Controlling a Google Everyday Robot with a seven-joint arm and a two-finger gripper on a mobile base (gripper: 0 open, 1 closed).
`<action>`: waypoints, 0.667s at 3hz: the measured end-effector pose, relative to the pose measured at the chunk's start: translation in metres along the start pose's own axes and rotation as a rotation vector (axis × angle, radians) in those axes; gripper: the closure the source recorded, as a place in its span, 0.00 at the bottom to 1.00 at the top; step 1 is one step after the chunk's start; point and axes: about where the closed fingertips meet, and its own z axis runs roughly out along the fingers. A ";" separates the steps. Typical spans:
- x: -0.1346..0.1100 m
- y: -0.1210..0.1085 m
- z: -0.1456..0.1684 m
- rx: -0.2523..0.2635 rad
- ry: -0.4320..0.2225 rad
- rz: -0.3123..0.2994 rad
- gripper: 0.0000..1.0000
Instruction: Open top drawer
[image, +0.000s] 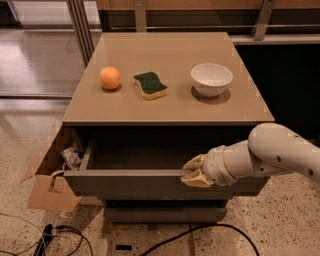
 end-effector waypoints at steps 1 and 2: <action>0.000 0.000 0.000 0.000 0.000 0.000 0.12; 0.000 0.000 0.000 0.000 0.000 0.000 0.00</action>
Offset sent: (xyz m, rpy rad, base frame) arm 0.0000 0.0000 0.0000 0.0000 0.0000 0.0001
